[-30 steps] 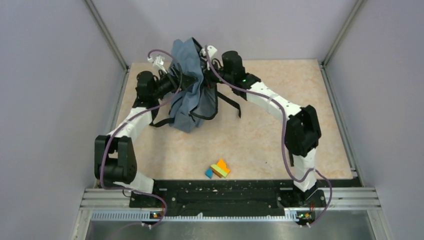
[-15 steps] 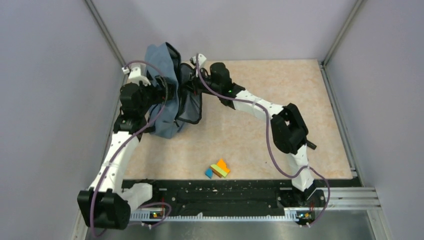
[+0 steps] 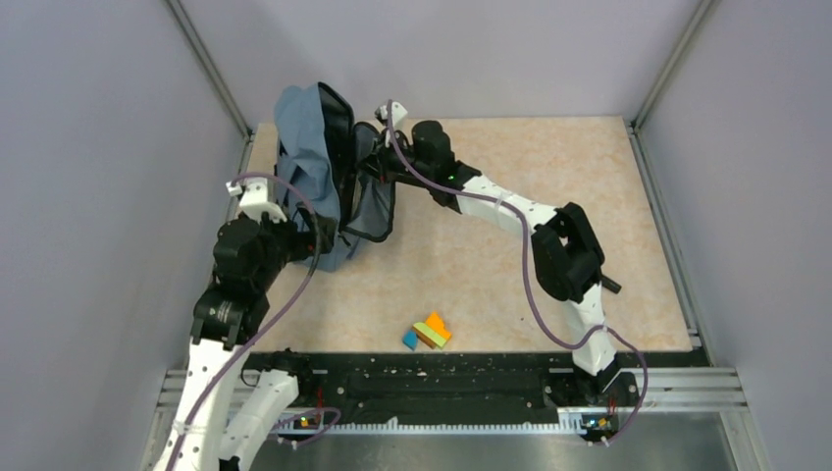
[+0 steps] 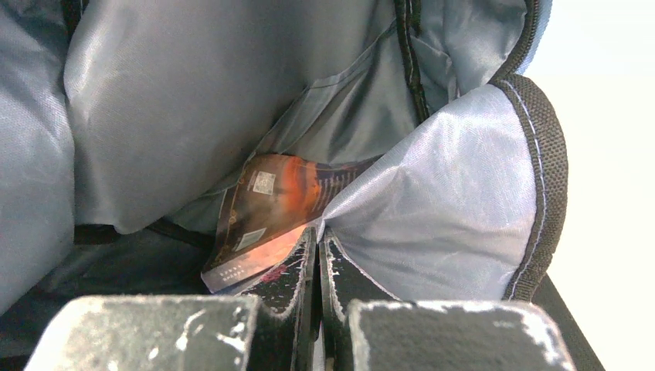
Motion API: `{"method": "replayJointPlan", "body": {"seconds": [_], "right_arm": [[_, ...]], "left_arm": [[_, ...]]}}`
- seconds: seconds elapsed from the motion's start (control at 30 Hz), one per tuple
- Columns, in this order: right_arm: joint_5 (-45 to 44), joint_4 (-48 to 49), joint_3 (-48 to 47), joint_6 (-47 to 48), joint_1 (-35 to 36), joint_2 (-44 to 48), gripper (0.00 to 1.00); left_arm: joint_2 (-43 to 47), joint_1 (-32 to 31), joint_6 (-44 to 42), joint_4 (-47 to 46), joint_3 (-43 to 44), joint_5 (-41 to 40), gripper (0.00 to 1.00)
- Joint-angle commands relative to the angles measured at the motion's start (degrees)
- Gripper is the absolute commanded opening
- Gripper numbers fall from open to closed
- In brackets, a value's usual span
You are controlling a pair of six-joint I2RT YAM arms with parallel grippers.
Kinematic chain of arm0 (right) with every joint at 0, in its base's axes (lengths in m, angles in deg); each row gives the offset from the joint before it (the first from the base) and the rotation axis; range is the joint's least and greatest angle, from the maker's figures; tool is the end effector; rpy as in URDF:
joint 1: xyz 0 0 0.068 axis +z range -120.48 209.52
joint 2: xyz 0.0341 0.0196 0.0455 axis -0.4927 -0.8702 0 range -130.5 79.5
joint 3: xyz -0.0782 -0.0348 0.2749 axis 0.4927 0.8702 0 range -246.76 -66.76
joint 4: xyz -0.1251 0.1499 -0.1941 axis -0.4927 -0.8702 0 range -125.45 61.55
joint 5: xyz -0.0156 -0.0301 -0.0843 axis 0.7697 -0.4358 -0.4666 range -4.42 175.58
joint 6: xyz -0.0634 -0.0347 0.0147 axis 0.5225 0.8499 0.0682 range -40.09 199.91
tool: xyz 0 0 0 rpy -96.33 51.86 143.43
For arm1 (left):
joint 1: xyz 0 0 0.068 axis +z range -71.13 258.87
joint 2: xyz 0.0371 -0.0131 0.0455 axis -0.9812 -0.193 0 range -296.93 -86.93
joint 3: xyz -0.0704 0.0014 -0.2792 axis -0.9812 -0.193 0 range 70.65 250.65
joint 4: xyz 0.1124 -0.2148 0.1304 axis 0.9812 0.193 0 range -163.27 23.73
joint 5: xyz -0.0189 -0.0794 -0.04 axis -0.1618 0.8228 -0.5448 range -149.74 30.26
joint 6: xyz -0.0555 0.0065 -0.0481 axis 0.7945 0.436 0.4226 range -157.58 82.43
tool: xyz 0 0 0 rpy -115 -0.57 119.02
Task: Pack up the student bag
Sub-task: Adjust the student bag at the center of the board, then zip the student bag at the center of the board.
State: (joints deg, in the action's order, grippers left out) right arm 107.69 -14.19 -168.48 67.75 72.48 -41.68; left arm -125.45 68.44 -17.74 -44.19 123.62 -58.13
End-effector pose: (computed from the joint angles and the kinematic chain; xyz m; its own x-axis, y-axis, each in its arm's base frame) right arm 0.3941 0.3987 0.3107 -0.2557 0.0287 -0.9663 -0.8714 0.4261 0.2432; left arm 0.1658 -0.0323 0.3762 -0.3042 -0.2889 -0.9078 0.1111 0.9356 -0.3350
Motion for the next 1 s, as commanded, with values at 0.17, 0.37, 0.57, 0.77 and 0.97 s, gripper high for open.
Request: {"method": "replayJointPlan", "body": {"seconds": [0.17, 0.37, 0.57, 0.77, 0.97], "right_arm": [[1.2, 4.9, -8.1, -1.2, 0.5, -0.3, 0.00], [1.5, 4.0, -8.9, -0.9, 0.5, -0.4, 0.00], [1.5, 4.4, -8.0, -0.9, 0.4, -0.1, 0.00], [2.4, 5.2, -7.4, -1.6, 0.5, 0.3, 0.00], [2.9, 5.6, -7.2, -2.2, 0.5, 0.3, 0.00]], "left_arm": [[5.2, -0.8, 9.9, 7.3, -10.3, 11.1, 0.95], [5.6, -0.8, 15.7, -7.6, -19.6, 11.0, 0.95], [2.0, -0.9, 19.4, -19.2, -23.0, 6.6, 0.95], [-2.0, -0.9, 23.1, -28.2, -24.4, 3.6, 0.90], [-3.4, -1.1, 23.7, -28.6, -22.7, 1.2, 0.59]]}}
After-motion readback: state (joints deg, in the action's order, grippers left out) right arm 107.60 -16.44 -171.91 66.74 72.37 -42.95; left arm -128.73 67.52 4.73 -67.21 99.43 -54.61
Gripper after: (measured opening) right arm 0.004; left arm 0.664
